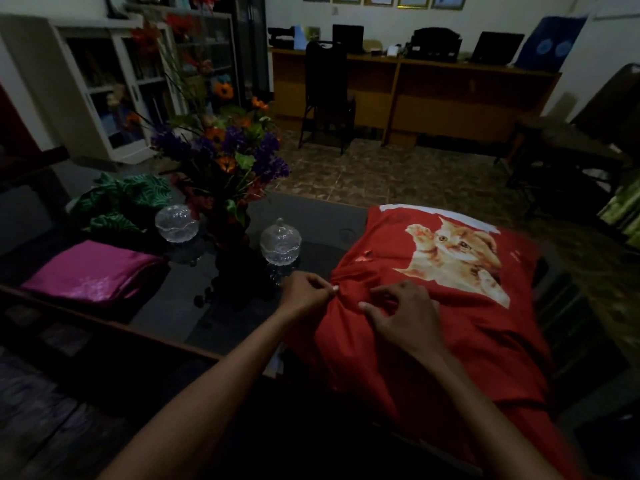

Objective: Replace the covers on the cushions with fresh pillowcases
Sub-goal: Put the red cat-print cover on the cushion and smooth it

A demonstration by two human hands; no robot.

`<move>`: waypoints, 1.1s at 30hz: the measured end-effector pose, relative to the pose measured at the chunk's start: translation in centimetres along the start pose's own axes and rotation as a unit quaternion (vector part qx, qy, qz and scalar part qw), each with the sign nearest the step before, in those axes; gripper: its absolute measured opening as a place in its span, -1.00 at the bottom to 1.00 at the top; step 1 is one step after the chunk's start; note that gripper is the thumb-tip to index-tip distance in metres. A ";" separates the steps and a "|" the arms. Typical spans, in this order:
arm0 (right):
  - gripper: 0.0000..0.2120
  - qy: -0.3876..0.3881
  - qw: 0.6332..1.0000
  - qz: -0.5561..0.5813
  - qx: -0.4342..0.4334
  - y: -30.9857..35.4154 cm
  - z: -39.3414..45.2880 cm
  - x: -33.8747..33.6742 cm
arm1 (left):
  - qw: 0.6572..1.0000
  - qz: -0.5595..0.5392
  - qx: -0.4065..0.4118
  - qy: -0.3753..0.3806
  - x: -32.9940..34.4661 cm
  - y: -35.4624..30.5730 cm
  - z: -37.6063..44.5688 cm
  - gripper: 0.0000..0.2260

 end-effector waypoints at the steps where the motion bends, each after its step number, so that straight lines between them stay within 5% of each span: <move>1: -0.75 0.022 1.000 -0.018 0.006 0.3 0.0 0.5 | 1.000 -0.011 -0.010 0.015 0.1 0.4 0.0 -0.89; 5: -0.94 0.045 0.997 0.001 0.058 0.1 -0.1 0.8 | 0.986 -0.082 -0.093 0.108 -1.2 2.4 -0.8 -0.69; 10: -0.76 -0.032 0.990 0.103 0.092 -1.6 0.4 0.2 | 0.958 -0.015 -0.160 0.236 -4.1 3.9 -2.5 -0.36; 13: -0.77 -0.052 0.986 0.120 0.099 -2.4 0.4 0.1 | 0.933 -0.065 -0.177 0.305 -4.6 3.1 -4.0 -0.44; 19: -0.84 -0.026 0.983 0.181 0.020 -3.3 -1.8 0.4 | 0.946 -0.087 -0.176 0.258 -3.8 1.7 -4.9 -0.61; 21: -0.78 0.002 0.980 0.193 0.038 -3.8 -2.1 -0.3 | 0.957 -0.062 -0.175 0.225 -3.3 2.0 -4.9 -0.57; 25: -0.76 -0.008 0.975 0.209 0.076 -3.7 -2.3 -0.9 | 0.971 -0.034 -0.168 0.166 -2.9 2.0 -5.5 -0.85; 33: -0.81 -0.051 0.979 0.195 0.040 -2.3 -4.3 -0.2 | 0.968 -0.084 -0.192 0.136 -3.2 2.1 -7.2 -0.83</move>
Point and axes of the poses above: each hand's wrist, its own z-axis towards the middle knuckle, its own x-axis out of the palm, y = z × x, the point moved 1 cm from there along z, towards the middle knuckle, and after that the axes turned 12 degrees about -y, right-handed, at the moved point
